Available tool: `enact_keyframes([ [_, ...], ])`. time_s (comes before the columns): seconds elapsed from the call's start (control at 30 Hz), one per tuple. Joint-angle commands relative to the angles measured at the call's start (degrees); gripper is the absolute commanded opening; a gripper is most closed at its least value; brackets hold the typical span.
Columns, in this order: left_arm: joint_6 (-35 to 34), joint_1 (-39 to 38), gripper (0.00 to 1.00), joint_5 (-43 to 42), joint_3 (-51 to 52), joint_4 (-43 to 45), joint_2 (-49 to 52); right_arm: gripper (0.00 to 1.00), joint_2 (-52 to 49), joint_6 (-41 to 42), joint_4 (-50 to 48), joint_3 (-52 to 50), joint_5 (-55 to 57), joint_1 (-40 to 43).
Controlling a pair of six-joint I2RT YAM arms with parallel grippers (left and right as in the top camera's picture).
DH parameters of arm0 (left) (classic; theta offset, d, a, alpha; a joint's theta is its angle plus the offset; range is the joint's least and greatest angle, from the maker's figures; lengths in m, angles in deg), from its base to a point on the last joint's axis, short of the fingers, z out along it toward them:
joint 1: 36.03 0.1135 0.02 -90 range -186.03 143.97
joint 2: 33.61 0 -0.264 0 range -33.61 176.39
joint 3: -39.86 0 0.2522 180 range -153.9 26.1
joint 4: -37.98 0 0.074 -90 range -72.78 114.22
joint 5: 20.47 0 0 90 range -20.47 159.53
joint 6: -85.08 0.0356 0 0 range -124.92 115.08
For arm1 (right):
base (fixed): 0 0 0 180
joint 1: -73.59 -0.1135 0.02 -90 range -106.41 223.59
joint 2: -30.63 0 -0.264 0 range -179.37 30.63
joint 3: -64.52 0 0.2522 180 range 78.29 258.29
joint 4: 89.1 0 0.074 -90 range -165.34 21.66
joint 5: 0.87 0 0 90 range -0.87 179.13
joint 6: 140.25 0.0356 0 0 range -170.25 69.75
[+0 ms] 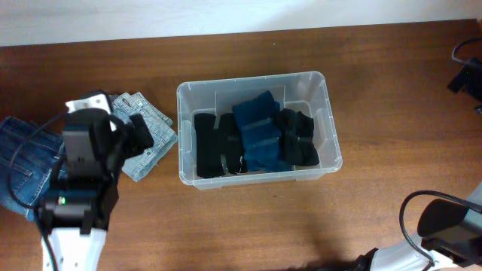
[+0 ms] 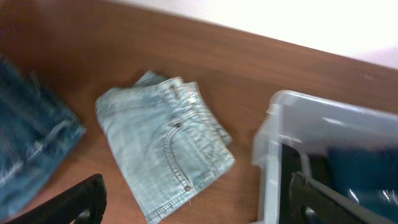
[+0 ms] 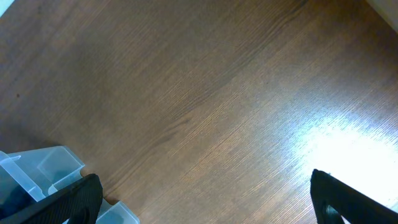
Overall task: Pack container
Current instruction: 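Move the left gripper to the light-blue folded jeans, then grasp the light-blue jeans edge with the left gripper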
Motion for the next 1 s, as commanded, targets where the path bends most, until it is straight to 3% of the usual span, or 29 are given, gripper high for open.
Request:
enact_keyframes([
  [0.0,-13.0,4.9,0.93,1.8,-0.6,0.0,5.9,0.99,0.0,0.2,0.0,-0.1,0.5,0.1],
  [0.17,-14.4,11.1,0.95,-2.1,-0.6,0.2,14.8,0.99,0.0,0.2,0.0,-0.1,0.5,0.1],
  [0.5,-14.4,23.0,0.95,-23.6,-0.6,6.1,32.3,0.99,0.0,0.2,0.0,-0.1,0.5,0.1],
  [0.97,-14.4,24.5,0.94,-25.2,-0.6,13.9,42.8,0.99,0.0,0.2,0.0,-0.1,0.5,0.1],
])
